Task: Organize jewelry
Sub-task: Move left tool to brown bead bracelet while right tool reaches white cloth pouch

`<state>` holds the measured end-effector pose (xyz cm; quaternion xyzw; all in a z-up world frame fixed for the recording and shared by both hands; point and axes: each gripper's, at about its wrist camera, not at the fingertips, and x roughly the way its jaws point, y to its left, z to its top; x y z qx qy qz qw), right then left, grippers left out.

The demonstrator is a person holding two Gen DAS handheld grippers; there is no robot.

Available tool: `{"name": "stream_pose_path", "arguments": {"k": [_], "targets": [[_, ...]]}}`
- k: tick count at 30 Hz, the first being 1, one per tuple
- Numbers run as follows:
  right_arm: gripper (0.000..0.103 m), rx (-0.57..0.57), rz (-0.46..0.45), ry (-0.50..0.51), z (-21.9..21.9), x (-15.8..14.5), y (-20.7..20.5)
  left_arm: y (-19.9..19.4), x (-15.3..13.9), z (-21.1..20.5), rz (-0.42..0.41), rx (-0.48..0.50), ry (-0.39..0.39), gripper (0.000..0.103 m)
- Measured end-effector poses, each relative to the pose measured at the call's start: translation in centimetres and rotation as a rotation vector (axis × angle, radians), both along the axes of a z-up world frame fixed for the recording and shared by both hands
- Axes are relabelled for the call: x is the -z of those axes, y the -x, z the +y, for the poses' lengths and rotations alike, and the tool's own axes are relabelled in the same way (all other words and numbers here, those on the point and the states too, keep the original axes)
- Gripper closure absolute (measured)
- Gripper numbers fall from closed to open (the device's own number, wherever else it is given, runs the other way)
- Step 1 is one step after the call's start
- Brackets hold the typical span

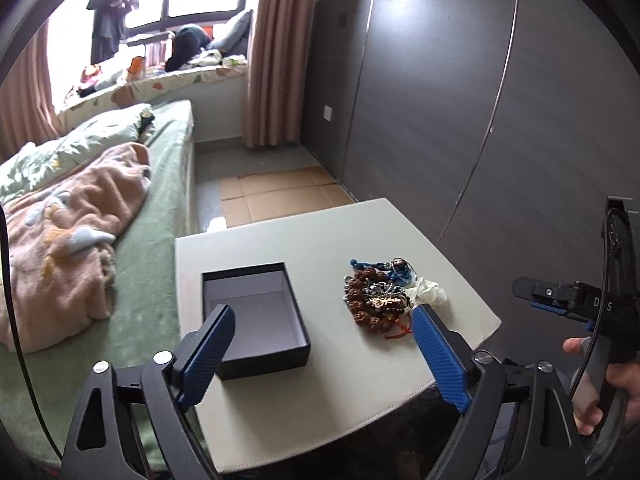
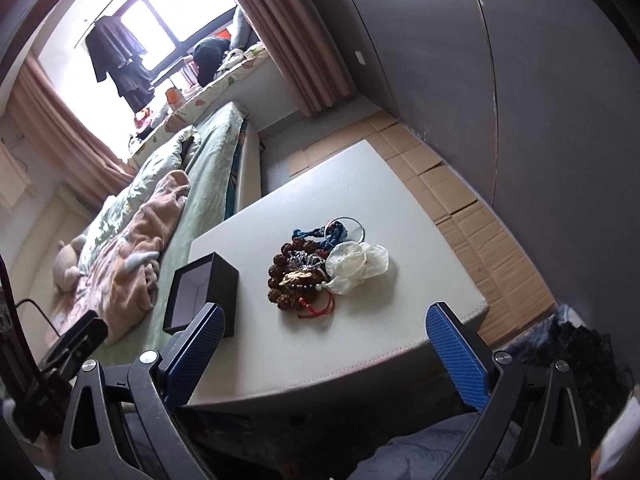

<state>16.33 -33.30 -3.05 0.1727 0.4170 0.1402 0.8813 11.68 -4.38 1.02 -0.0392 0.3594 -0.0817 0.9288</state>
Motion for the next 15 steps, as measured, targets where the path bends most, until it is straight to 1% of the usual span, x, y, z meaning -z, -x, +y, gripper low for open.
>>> {"name": "stream_pose_path", "arguments": {"k": [1,3,5,7,9,12,15], "targets": [[0.002,0.001,0.015,-0.011,0.0,0.2,-0.7,-0.9,0.2,-0.1,0.019,0.011,0.007,0.019],[0.006,0.0,0.053,-0.027,0.2,0.8,-2.3,-2.3,0.7,-0.4,0.048,0.028,0.021,0.024],[0.011,0.005,0.094,-0.053,0.2,1.5,-3.8,-4.0,1.3,-0.8,0.089,0.06,0.03,0.03],[0.014,0.012,0.135,-0.076,0.2,2.4,-5.1,-5.3,1.8,-1.0,0.124,0.083,0.037,0.033],[0.015,0.027,0.177,-0.097,0.1,3.4,-6.2,-6.7,2.3,-1.1,0.163,0.101,0.056,0.039],[0.015,0.057,0.243,-0.132,-0.2,5.0,-7.6,-8.6,3.1,-1.3,0.211,0.122,0.076,0.046],[0.015,0.073,0.291,-0.143,0.0,6.2,-8.9,-10.0,3.7,-1.4,0.251,0.133,0.094,0.049]]}}
